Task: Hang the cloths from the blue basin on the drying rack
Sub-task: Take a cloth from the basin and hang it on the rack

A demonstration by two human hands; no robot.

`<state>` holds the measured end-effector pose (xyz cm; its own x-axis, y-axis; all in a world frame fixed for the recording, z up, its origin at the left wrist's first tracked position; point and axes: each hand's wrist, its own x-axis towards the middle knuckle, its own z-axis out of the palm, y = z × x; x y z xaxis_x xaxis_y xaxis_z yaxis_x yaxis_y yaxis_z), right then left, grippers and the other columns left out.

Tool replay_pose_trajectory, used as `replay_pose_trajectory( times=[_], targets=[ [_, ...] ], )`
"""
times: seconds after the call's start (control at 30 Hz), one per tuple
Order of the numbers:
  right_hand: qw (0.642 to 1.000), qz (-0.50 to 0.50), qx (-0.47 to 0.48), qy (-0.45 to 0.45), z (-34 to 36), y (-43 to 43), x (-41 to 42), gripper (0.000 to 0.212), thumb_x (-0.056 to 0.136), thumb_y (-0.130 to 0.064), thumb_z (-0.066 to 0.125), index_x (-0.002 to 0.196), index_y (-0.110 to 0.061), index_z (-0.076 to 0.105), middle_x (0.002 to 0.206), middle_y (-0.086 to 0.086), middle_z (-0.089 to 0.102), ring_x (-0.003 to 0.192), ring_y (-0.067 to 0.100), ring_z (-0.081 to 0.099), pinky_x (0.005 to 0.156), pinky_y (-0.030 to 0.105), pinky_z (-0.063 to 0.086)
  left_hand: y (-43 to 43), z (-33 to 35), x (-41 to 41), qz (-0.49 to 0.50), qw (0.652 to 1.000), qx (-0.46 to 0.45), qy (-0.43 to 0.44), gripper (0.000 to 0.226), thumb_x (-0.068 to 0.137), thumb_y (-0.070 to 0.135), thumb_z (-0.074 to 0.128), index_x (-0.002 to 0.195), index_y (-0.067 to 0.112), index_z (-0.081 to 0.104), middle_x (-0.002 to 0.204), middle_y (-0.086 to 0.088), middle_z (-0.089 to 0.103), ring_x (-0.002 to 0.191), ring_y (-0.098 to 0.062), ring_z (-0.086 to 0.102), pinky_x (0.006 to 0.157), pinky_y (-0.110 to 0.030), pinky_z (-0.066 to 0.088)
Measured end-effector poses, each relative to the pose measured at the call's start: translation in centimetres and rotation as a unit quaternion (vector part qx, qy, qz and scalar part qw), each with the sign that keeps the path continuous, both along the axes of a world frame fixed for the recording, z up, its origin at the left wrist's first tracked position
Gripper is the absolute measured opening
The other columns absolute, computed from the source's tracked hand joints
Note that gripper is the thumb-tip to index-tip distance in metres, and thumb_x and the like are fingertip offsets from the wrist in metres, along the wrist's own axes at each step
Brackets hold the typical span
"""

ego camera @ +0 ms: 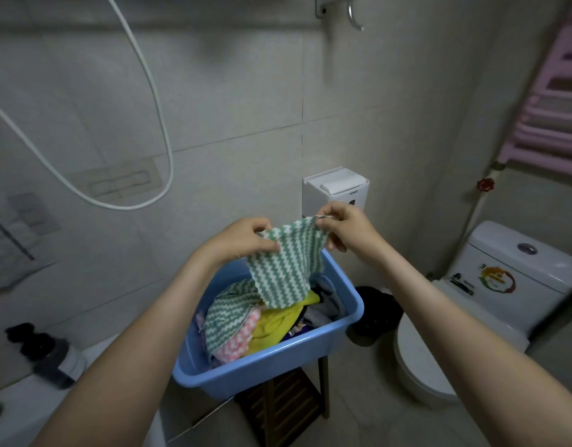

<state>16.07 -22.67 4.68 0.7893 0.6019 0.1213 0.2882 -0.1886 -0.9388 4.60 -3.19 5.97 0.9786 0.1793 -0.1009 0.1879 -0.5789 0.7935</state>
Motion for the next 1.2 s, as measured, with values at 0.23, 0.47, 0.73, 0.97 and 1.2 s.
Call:
replay_pose_trajectory(
  times=[0.23,0.47,0.73,0.97,1.2],
  targets=[
    [1.000,-0.029,0.000,0.005,0.7,-1.3,0.7,0.003,0.091,-0.001,0.056,0.089,0.001,0.057,0.052,0.017,0.055,0.036,0.019,0.052,0.035,0.025,0.044,0.9,0.6,0.5,0.045,0.990,0.131,-0.021,0.012,0.087,0.022,0.068,0.083,0.013,0.061,0.068,0.001,0.056,0.062,-0.016,0.056,0.059,-0.027,0.044],
    [0.996,-0.071,-0.001,-0.055,-0.3,-2.2,1.4,0.012,0.093,0.004,0.049,0.089,0.002,0.060,0.069,0.008,0.061,0.054,0.004,0.061,0.064,0.017,0.054,-0.4,1.2,0.9,0.168,0.970,0.133,-0.112,0.009,0.092,0.020,0.058,0.097,0.016,0.065,0.067,-0.002,0.062,0.047,-0.012,0.058,0.044,-0.021,0.041],
    [0.977,-0.174,-0.003,-0.121,0.0,-7.3,1.6,0.010,0.093,-0.005,0.054,0.087,-0.007,0.062,0.068,0.004,0.064,0.062,0.016,0.062,0.068,0.029,0.053,-5.4,1.2,3.2,0.128,0.984,0.036,-0.117,0.016,0.094,0.018,0.054,0.105,0.010,0.063,0.060,-0.010,0.065,0.048,-0.012,0.061,0.050,-0.015,0.050],
    [0.944,-0.316,0.019,-0.096,-0.4,-18.7,0.9,0.017,0.094,-0.010,0.055,0.080,-0.020,0.058,0.071,0.003,0.061,0.067,0.020,0.060,0.066,0.034,0.050,-15.9,1.2,7.6,-0.004,0.992,0.030,-0.124,0.008,0.094,0.014,0.053,0.095,0.011,0.060,0.057,-0.007,0.062,0.036,-0.002,0.054,0.045,-0.012,0.048],
    [0.868,-0.488,0.019,-0.087,-1.7,-34.4,-3.7,0.019,0.088,-0.003,0.058,0.078,-0.019,0.059,0.066,0.005,0.058,0.052,0.007,0.053,0.059,0.030,0.048,-31.8,0.6,10.2,-0.173,0.974,0.063,-0.134,0.009,0.090,0.018,0.057,0.089,0.016,0.066,0.054,0.000,0.064,0.051,-0.011,0.063,0.063,-0.027,0.056]
  ],
)
